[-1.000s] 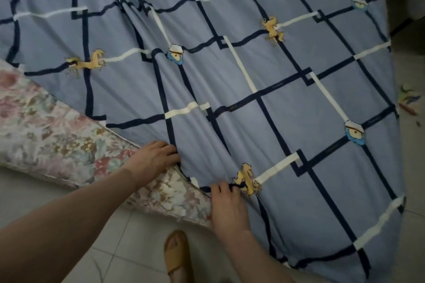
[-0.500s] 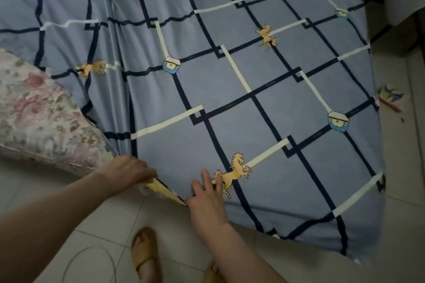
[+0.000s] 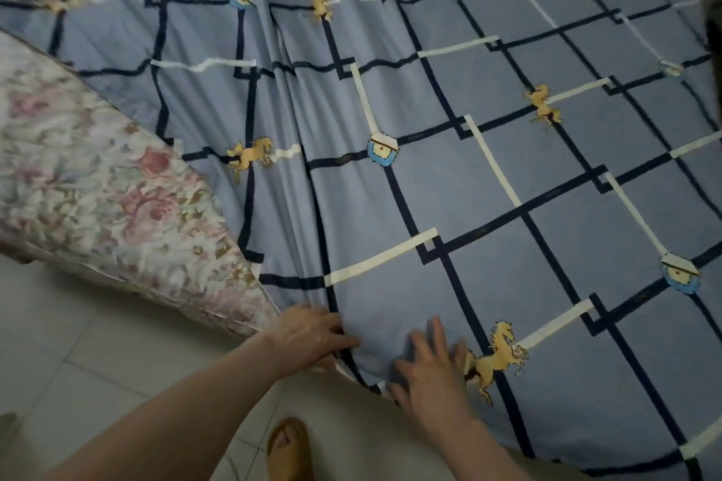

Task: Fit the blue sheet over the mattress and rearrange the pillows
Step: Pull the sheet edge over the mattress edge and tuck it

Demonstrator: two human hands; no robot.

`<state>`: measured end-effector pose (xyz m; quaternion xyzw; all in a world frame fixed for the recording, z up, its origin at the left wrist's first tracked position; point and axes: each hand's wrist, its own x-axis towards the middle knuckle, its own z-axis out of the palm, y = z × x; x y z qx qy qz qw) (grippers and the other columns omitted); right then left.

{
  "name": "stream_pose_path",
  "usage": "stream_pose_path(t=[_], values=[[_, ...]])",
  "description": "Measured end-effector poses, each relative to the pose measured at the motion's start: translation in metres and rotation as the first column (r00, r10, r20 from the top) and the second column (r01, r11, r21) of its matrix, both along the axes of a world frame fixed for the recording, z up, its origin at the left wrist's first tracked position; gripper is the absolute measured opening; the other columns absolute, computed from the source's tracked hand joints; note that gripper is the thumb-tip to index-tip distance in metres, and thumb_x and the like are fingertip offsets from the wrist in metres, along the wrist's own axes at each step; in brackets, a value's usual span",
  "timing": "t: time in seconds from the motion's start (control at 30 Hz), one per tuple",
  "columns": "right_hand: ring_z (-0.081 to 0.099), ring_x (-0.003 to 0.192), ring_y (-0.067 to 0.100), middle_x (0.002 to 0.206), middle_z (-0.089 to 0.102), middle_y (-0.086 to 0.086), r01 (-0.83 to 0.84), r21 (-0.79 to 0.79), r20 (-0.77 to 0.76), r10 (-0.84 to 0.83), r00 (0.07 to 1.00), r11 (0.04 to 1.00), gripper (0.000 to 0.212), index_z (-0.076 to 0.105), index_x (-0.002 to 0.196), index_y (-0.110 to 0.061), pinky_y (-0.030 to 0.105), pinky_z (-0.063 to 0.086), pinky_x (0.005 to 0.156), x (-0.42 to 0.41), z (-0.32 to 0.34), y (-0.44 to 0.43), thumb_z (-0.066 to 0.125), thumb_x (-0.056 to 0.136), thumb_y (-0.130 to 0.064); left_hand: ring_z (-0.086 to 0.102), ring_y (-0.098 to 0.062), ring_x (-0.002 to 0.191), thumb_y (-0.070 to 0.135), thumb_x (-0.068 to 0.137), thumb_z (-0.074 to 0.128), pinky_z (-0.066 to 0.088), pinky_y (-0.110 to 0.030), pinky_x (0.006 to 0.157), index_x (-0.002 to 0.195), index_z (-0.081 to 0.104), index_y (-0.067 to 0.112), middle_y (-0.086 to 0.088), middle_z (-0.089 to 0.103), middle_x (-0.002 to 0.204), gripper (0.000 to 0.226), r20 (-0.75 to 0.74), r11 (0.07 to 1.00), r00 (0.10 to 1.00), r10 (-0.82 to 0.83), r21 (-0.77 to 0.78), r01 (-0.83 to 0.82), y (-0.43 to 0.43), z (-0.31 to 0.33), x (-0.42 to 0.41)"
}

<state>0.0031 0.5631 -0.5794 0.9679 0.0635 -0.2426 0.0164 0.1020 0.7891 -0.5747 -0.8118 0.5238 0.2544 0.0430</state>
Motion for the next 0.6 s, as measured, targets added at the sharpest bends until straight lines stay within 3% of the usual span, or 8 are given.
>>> stream_pose_path(t=[0.03, 0.1, 0.17, 0.2, 0.27, 0.37, 0.5, 0.6], values=[[0.036, 0.124, 0.046, 0.115, 0.061, 0.01, -0.002, 0.036, 0.037, 0.001, 0.999, 0.999, 0.038, 0.07, 0.081, -0.035, 0.073, 0.036, 0.083, 0.021, 0.008, 0.018, 0.082, 0.048, -0.05, 0.063, -0.022, 0.089, 0.057, 0.071, 0.07, 0.053, -0.034, 0.068, 0.125, 0.055, 0.036, 0.001, 0.064, 0.109, 0.059, 0.072, 1.0, 0.997, 0.004, -0.014, -0.003, 0.021, 0.006, 0.018], [0.032, 0.128, 0.049, 0.129, 0.056, 0.014, 0.004, 0.046, 0.098, -0.009, 0.995, 0.999, 0.059, 0.064, 0.11, -0.036, 0.074, 0.029, 0.09, 0.047, 0.024, 0.04, 0.08, 0.053, -0.045, 0.055, -0.028, 0.115, 0.06, 0.071, 0.068, 0.048, -0.046, 0.089, 0.133, 0.048, 0.035, -0.003, 0.058, 0.125, 0.07, 0.145, 0.998, 0.988, 0.061, -0.024, -0.058, 0.036, 0.014, 0.044], [0.027, 0.132, 0.049, 0.139, 0.049, 0.015, 0.019, 0.11, 0.163, -0.036, 0.986, 0.994, 0.076, 0.053, 0.128, -0.034, 0.074, 0.027, 0.091, 0.082, 0.033, 0.069, 0.08, 0.058, -0.045, 0.022, -0.031, 0.141, 0.06, 0.08, 0.058, 0.024, -0.058, 0.108, 0.147, 0.022, 0.035, -0.006, 0.031, 0.151, 0.08, 0.205, 0.987, 0.966, 0.158, -0.007, -0.16, 0.062, 0.022, 0.074], [0.025, 0.132, 0.049, 0.141, 0.046, 0.015, 0.017, 0.139, 0.17, -0.041, 0.985, 0.99, 0.081, 0.049, 0.133, -0.033, 0.074, 0.027, 0.091, 0.099, 0.038, 0.083, 0.08, 0.059, -0.046, 0.004, -0.03, 0.145, 0.059, 0.085, 0.052, 0.01, -0.059, 0.112, 0.15, 0.006, 0.035, -0.006, 0.014, 0.158, 0.082, 0.231, 0.979, 0.954, 0.192, 0.022, -0.203, 0.074, 0.028, 0.088], [0.02, 0.134, 0.048, 0.144, 0.044, 0.015, 0.013, 0.183, 0.186, -0.047, 0.981, 0.983, 0.089, 0.044, 0.139, -0.03, 0.074, 0.027, 0.092, 0.127, 0.045, 0.109, 0.079, 0.06, -0.048, -0.013, -0.028, 0.144, 0.058, 0.089, 0.044, -0.007, -0.056, 0.113, 0.146, -0.016, 0.035, -0.004, -0.005, 0.159, 0.086, 0.254, 0.955, 0.928, 0.271, 0.049, -0.292, 0.098, 0.036, 0.113], [0.019, 0.134, 0.048, 0.146, 0.04, 0.015, 0.029, 0.243, 0.182, -0.074, 0.981, 0.97, 0.096, 0.038, 0.143, -0.028, 0.074, 0.029, 0.093, 0.163, 0.045, 0.134, 0.079, 0.059, -0.05, -0.011, -0.029, 0.144, 0.058, 0.087, 0.049, -0.01, -0.052, 0.111, 0.142, -0.02, 0.035, -0.004, -0.002, 0.16, 0.092, 0.277, 0.935, 0.912, 0.303, 0.099, -0.34, 0.133, 0.043, 0.144], [0.021, 0.133, 0.046, 0.145, 0.042, 0.015, 0.05, 0.262, 0.164, -0.095, 0.982, 0.964, 0.102, 0.039, 0.143, -0.028, 0.072, 0.032, 0.092, 0.201, 0.034, 0.162, 0.081, 0.053, -0.054, 0.012, -0.029, 0.143, 0.057, 0.072, 0.069, -0.001, -0.05, 0.114, 0.149, 0.007, 0.034, -0.006, 0.025, 0.155, 0.102, 0.278, 0.928, 0.916, 0.29, 0.152, -0.34, 0.176, 0.038, 0.181], [0.031, 0.132, 0.046, 0.141, 0.047, 0.016, 0.059, 0.297, 0.166, -0.113, 0.98, 0.953, 0.097, 0.04, 0.142, -0.025, 0.069, 0.036, 0.092, 0.224, 0.026, 0.189, 0.08, 0.057, -0.053, 0.026, -0.03, 0.14, 0.055, 0.067, 0.074, 0.014, -0.052, 0.113, 0.148, 0.02, 0.032, -0.006, 0.039, 0.149, 0.1, 0.25, 0.933, 0.926, 0.282, 0.152, -0.325, 0.203, 0.029, 0.21]])
